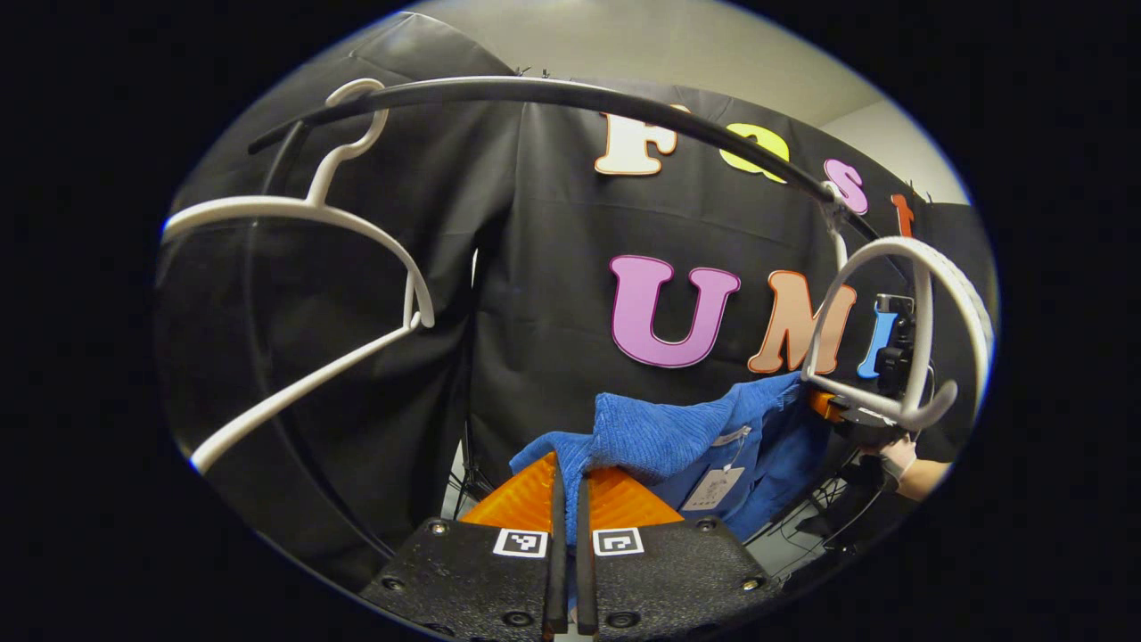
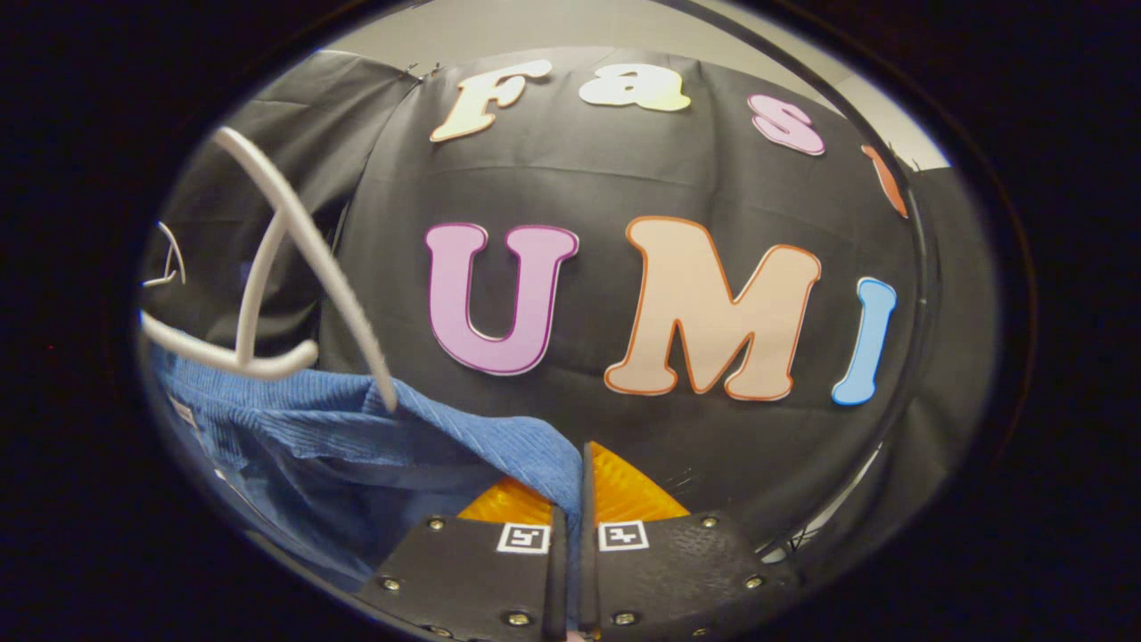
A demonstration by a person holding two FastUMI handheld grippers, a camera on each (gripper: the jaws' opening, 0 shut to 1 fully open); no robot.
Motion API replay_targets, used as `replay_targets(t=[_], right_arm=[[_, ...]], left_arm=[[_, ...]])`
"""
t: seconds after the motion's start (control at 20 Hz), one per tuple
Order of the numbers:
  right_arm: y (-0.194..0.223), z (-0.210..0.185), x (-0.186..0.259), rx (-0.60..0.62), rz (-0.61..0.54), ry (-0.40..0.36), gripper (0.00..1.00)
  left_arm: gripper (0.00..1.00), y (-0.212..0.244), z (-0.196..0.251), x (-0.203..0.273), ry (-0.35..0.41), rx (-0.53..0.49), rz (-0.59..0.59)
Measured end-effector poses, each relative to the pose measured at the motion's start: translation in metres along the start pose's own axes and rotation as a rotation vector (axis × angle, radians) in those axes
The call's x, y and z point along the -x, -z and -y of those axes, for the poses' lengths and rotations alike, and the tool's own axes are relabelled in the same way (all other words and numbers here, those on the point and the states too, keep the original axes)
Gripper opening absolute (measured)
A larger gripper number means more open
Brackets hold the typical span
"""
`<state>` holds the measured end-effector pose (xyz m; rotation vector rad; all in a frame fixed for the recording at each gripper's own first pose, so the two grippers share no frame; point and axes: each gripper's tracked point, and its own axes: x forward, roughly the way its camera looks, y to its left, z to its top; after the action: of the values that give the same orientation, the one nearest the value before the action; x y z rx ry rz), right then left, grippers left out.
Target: Grasp the clothes on the hanger with both hands and then place them into the laundry hamper below.
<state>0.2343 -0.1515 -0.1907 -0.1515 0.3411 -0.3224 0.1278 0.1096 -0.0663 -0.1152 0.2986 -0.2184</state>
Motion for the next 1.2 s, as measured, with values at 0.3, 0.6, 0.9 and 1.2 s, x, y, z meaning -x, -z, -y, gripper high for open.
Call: replay_targets(t=[0.3, 0.6, 0.9, 1.2], right_arm=[[0.055, 0.008, 0.025, -0.008, -0.088, -0.002, 0.06], [0.080, 0.019, 0.059, -0.030, -0.127, 0.001, 0.06], [0.074, 0.031, 0.094, -0.057, -0.115, -0.006, 0.04], [0.049, 0.026, 0.132, -0.119, -0.068, -0.041, 0.06]], left_arm=[[0.05, 0.044, 0.002, 0.005, -0.024, -0.011, -0.055], [0.05, 0.082, 0.011, 0.023, -0.043, -0.029, -0.087], [0.04, 0.092, 0.039, 0.057, -0.011, -0.081, -0.079], [0.05, 0.090, 0.107, 0.049, 0.124, -0.151, -0.068]])
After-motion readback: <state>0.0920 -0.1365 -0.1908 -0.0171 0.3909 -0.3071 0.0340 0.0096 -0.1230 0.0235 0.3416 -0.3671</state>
